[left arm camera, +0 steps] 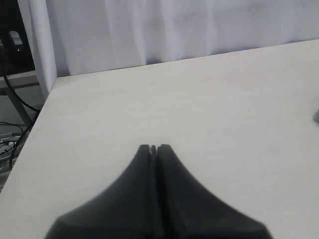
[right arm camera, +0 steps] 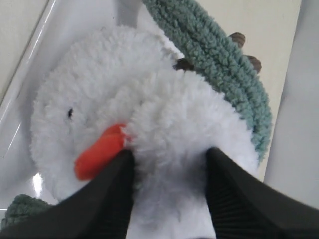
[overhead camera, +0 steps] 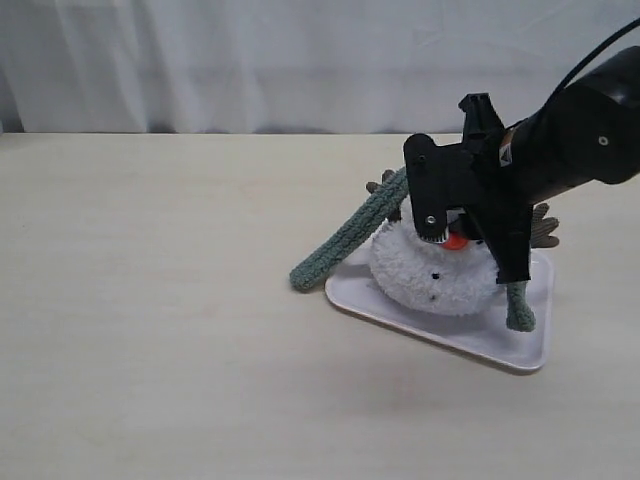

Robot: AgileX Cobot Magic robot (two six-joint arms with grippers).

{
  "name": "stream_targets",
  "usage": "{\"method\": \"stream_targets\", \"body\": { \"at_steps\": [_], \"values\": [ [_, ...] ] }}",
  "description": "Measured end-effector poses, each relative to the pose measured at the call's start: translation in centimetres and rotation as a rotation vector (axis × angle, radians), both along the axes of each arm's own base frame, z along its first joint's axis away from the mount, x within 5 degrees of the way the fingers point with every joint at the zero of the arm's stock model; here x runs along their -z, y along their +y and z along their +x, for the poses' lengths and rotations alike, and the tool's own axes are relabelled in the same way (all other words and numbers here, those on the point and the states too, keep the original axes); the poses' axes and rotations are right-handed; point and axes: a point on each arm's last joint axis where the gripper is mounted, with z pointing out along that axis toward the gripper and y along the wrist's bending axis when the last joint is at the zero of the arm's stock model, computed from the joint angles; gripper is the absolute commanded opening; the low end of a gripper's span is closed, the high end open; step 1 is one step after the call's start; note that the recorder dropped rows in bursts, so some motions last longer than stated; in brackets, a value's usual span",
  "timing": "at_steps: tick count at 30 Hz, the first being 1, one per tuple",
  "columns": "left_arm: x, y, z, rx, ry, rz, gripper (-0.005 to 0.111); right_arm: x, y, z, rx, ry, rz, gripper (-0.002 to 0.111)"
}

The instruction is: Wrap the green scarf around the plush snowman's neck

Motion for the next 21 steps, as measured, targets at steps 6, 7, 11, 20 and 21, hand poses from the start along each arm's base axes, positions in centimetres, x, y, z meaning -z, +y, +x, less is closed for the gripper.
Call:
{"method": "stream_targets", "body": {
  "at_steps": [6, 7, 11, 20, 21],
  "values": [
    [0.0, 0.0, 0.0, 0.000, 0.000, 0.000, 0.000, -1.2, -0.3, -0.6, 0.016, -0.024, 0.015, 0.042],
    [0.0, 0.0, 0.0, 0.000, 0.000, 0.000, 0.000, -1.4, -0.4, -0.7, 0.019, -0.027, 0.017, 0.042],
    [0.0, 0.0, 0.0, 0.000, 0.000, 0.000, 0.000, -1.5, -0.7, -1.4, 0.006, -0.035, 0.009, 0.042],
    [0.0, 0.0, 0.0, 0.000, 0.000, 0.000, 0.000, -4.0, 0.2, -3.8, -0.011, -0.177, 0.155, 0.046],
    [0.0, 0.0, 0.0, 0.000, 0.000, 0.000, 0.000, -4.6, 0.7, -4.2, -0.016, -0.194, 0.192, 0.046]
  ]
}}
